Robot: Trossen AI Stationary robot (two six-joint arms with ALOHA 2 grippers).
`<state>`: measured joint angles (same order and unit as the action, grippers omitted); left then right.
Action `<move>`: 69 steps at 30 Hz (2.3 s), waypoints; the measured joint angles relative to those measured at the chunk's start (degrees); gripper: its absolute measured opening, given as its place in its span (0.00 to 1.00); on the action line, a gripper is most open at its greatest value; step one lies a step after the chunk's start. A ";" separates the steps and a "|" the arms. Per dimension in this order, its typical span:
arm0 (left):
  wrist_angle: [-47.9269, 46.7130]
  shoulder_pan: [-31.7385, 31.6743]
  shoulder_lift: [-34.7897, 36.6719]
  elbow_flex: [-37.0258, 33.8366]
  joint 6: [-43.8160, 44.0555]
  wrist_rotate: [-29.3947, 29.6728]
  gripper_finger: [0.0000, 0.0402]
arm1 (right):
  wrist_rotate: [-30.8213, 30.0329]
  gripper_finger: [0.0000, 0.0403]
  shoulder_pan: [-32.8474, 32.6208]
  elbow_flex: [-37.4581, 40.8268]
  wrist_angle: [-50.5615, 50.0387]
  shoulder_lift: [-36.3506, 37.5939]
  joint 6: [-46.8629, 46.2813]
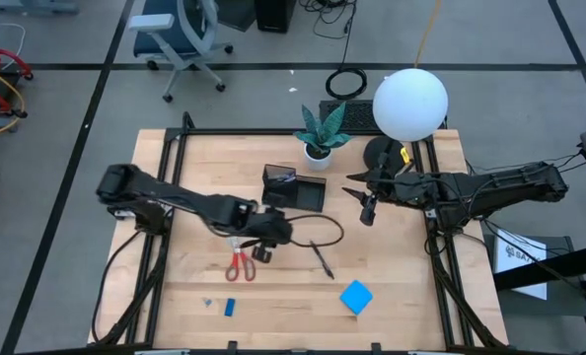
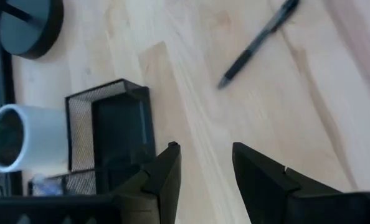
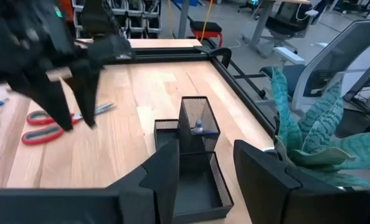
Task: Pick and place office supplies into organizer
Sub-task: Put the black pen into the black desk organizer
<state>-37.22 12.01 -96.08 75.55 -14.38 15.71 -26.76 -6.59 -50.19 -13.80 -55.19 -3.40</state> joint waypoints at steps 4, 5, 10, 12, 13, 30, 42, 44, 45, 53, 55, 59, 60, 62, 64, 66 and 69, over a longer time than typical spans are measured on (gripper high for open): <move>1.28 1.70 6.94 -5.09 1.60 2.08 0.38 | 0.00 0.36 0.00 0.00 0.27 -0.03 0.00; 1.40 2.03 8.68 -6.42 2.35 3.04 0.38 | 0.00 0.36 0.00 -0.02 0.32 -0.07 0.00; 7.88 1.93 18.08 -13.59 6.42 9.36 0.38 | 0.05 0.36 0.00 -0.02 4.30 -0.09 -3.52; 9.39 1.62 21.48 -15.92 8.13 11.66 0.38 | 0.94 0.36 -0.03 -0.04 5.14 -0.09 -3.63; 10.41 1.31 22.94 -16.87 9.14 12.64 0.38 | 2.23 0.36 -0.14 -0.04 5.83 -0.11 -4.09; 16.12 0.46 32.49 -21.14 15.63 12.95 0.38 | 14.99 0.36 -6.45 -2.89 7.05 -14.63 -23.84; 15.99 0.00 32.46 -21.14 15.80 12.93 0.38 | -2.06 0.36 -13.38 -26.98 -25.06 -28.08 -28.71; 15.85 0.01 32.46 -21.14 15.88 12.93 0.38 | -3.48 0.36 -13.39 -30.69 -31.26 -30.57 -32.51; 15.87 0.00 32.46 -21.14 16.01 12.93 0.38 | -3.42 0.36 -13.38 -32.08 -33.97 -31.78 -34.42; 15.88 0.00 32.46 -21.14 16.21 12.93 0.38 | 3.80 0.36 -10.37 -38.38 -49.79 -41.92 -48.52; 15.92 0.00 32.46 -21.14 16.21 12.93 0.38 | 4.37 0.36 -9.42 -38.71 -53.49 -44.45 -50.72; 15.96 0.00 32.46 -21.14 16.21 12.93 0.38 | 6.78 0.36 -8.16 -38.71 -57.15 -49.26 -53.17; 15.95 0.00 32.46 -21.14 16.21 12.93 0.38 | 7.89 0.36 -7.99 -38.71 -56.77 -50.23 -53.29; 15.97 0.00 32.46 -21.14 16.21 12.93 0.38 | 9.79 0.36 -7.93 -38.71 -55.18 -51.96 -53.37; 15.97 0.00 32.46 -21.14 16.21 12.93 0.38 | 11.29 0.36 -7.69 -38.69 -53.99 -53.19 -52.93; 15.96 0.00 32.46 -21.14 16.38 12.93 0.38 | 12.18 0.36 -7.65 -38.69 -52.69 -53.94 -51.90; 15.89 0.00 32.46 -21.14 16.45 12.89 0.38 | 13.57 0.36 -7.61 -38.69 -50.58 -54.43 -48.87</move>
<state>-21.33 12.01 -63.61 54.41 2.07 28.60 -13.19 -14.20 -88.88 -64.38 -109.62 -52.27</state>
